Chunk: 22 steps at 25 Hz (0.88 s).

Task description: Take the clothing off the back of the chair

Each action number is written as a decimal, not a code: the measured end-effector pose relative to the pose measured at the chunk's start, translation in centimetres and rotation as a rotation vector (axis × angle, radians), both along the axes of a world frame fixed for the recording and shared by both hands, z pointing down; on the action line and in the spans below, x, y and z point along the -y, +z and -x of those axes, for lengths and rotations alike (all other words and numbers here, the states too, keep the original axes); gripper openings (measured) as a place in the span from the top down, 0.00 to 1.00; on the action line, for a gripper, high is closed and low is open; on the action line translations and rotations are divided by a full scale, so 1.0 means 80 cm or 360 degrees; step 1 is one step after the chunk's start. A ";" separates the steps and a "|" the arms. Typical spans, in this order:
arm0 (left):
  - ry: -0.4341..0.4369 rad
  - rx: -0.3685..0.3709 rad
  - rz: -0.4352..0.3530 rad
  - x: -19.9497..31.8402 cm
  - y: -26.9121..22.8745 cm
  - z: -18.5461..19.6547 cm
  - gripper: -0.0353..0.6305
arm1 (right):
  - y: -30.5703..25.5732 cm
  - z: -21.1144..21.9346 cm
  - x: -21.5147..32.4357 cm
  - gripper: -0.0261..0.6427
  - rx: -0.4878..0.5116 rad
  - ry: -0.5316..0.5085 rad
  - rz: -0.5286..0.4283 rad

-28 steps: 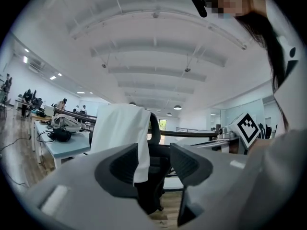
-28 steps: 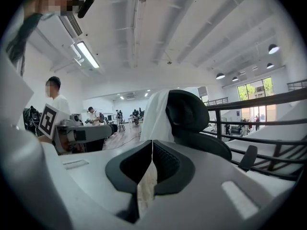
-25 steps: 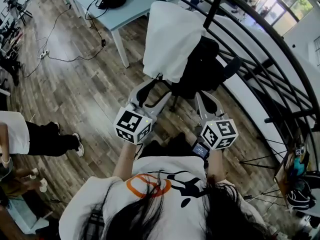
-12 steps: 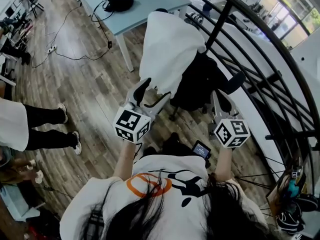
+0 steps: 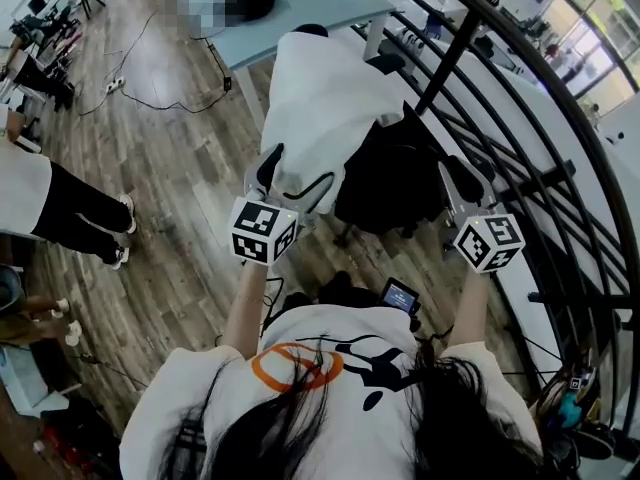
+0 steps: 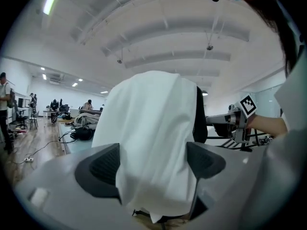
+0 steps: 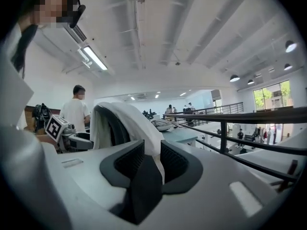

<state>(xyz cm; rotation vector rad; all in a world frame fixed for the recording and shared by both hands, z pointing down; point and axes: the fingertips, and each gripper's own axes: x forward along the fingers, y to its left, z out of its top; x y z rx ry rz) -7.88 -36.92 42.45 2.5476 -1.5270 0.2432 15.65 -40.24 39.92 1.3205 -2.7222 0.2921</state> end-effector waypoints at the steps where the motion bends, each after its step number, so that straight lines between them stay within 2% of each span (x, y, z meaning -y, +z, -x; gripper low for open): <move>1: -0.0010 0.0001 -0.0006 0.007 0.001 0.001 0.32 | -0.001 0.005 0.011 0.79 0.0007 -0.0054 -0.0004; 5: -0.0045 -0.0008 -0.0036 0.023 0.001 0.011 0.32 | -0.001 0.036 0.053 0.70 -0.0044 -0.0303 -0.0023; 9: -0.0065 -0.0036 -0.0038 0.028 -0.001 0.013 0.37 | 0.000 0.072 0.079 0.50 -0.0152 -0.0578 -0.0061; 11: -0.0066 -0.0032 -0.0043 0.029 -0.002 0.012 0.39 | 0.003 0.091 0.089 0.46 -0.0207 -0.0700 -0.0080; 15: -0.0059 -0.0006 -0.0053 0.032 -0.002 0.011 0.43 | 0.023 0.125 0.099 0.36 -0.0406 -0.0930 -0.0082; 19: -0.0050 -0.0014 -0.0060 0.035 -0.006 0.011 0.49 | 0.047 0.155 0.108 0.32 -0.0627 -0.1060 -0.0128; 22: -0.0039 -0.0014 -0.0073 0.034 -0.008 0.009 0.55 | 0.052 0.173 0.118 0.32 -0.0598 -0.1087 -0.0135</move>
